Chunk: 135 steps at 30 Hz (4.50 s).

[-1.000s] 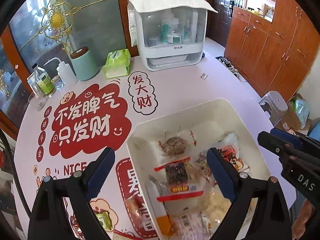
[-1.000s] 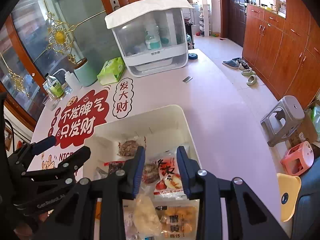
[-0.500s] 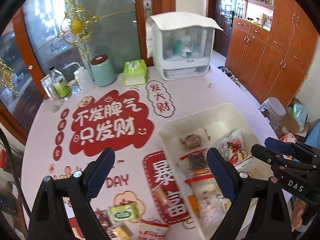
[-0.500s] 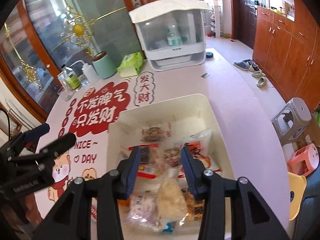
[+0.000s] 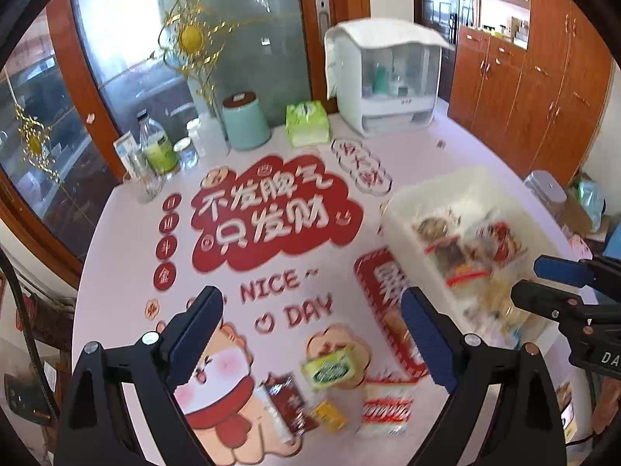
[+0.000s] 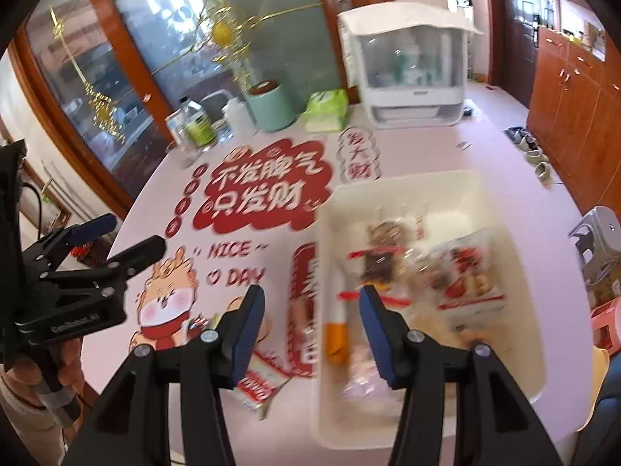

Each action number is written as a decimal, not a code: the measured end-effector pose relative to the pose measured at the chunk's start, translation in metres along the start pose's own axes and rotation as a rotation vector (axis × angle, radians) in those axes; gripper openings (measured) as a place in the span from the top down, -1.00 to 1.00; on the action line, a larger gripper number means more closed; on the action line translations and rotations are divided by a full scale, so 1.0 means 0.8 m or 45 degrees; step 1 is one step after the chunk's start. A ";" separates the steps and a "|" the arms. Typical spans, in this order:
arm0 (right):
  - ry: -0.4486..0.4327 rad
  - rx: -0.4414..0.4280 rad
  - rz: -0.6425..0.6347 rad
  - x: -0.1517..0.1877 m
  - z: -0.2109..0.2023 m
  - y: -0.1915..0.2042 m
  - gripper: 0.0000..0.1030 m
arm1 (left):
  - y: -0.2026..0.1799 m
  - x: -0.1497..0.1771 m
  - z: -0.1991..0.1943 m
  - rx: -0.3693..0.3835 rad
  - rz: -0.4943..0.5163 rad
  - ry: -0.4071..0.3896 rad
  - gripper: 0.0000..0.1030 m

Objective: Organize snacks
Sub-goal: 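Move both tools back to the last snacks on the table, then grasp the brown wrapped bar with left tool while right tool grasps red-and-white Cookies bag, then carry the brown bar and Cookies bag over the white tray and release them, then move both tools back from the tray to the remaining snacks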

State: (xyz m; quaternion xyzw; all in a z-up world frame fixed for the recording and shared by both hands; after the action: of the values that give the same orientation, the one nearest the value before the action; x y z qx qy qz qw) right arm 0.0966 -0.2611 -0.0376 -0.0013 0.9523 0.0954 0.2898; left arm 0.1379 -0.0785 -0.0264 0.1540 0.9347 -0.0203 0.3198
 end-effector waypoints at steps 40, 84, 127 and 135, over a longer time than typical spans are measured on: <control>0.406 0.217 0.257 0.171 0.192 0.095 -0.24 | 0.084 0.199 0.189 0.008 -0.255 0.479 -0.82; -0.109 0.243 0.005 0.078 0.014 0.083 0.10 | -0.028 0.072 0.010 0.327 -0.004 -0.023 0.42; -0.131 0.242 0.092 -0.128 0.048 -0.190 0.02 | -0.219 -0.092 0.132 0.208 -0.133 0.118 -0.63; -0.126 0.229 0.132 -0.118 0.038 -0.197 -0.09 | -0.192 -0.090 0.125 0.171 -0.196 0.114 -0.64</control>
State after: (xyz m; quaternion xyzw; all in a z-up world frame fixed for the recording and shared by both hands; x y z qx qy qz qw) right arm 0.2013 -0.4155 -0.0389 0.0788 0.9403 0.0243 0.3302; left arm 0.2044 -0.2580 -0.0716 0.1035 0.9536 -0.1005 0.2641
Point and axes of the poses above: each gripper's, at about its wrist camera, not at the fingertips, and z roughly the way its jaws point, y to its left, x to its underside, the point moved 3 cm from there along z, roughly the way its jaws point, and after that the axes turned 2 degrees about x, right-handed, at the moved point
